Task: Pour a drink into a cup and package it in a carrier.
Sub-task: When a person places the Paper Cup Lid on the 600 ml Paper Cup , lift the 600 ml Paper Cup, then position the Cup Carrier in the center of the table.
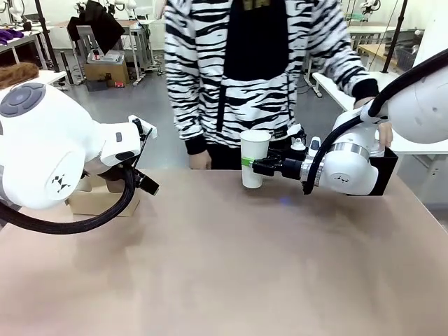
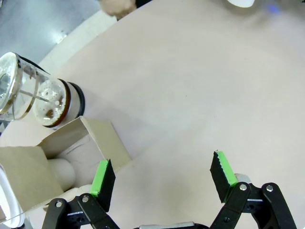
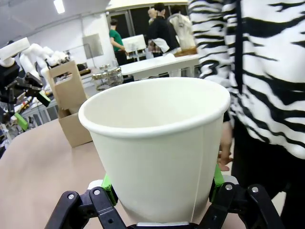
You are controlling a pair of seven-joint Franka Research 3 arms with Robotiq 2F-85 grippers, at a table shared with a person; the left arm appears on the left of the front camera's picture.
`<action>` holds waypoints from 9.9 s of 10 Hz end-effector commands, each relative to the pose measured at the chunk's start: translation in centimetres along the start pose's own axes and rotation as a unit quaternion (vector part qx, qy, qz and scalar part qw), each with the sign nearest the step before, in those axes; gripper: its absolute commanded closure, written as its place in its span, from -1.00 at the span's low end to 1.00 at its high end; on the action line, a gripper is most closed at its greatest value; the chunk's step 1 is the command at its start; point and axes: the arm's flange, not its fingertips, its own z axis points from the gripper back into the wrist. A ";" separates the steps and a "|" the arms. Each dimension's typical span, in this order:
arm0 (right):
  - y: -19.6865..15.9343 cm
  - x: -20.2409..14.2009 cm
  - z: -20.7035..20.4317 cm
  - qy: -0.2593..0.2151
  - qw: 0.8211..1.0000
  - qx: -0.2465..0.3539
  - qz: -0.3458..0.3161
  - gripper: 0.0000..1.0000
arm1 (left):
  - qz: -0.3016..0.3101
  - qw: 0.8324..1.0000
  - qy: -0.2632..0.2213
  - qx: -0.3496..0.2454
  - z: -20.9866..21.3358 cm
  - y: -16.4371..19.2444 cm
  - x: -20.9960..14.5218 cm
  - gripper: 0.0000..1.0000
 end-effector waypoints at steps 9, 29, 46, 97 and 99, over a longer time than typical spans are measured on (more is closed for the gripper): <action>0.4 0.6 0.1 0.000 1.000 0.003 -0.005 -0.66 | 0.000 1.000 -0.002 0.000 0.2 0.0 0.0 -1.00; 0.4 0.6 0.1 0.000 1.000 0.003 -0.005 -0.66 | 0.000 1.000 -0.002 0.000 0.2 0.0 0.0 -1.00; 13.6 24.6 13.0 -0.029 0.999 0.012 0.024 -0.66 | 0.000 1.000 -0.002 0.000 0.2 0.0 0.0 -1.00; 13.6 24.6 13.0 -0.029 0.999 0.012 0.024 -0.66 | 0.335 0.921 0.194 0.036 16.0 11.2 13.5 0.96; 13.6 24.6 13.0 -0.029 0.999 0.012 0.024 -0.66 | 0.345 0.917 0.200 0.031 17.9 5.0 15.0 0.96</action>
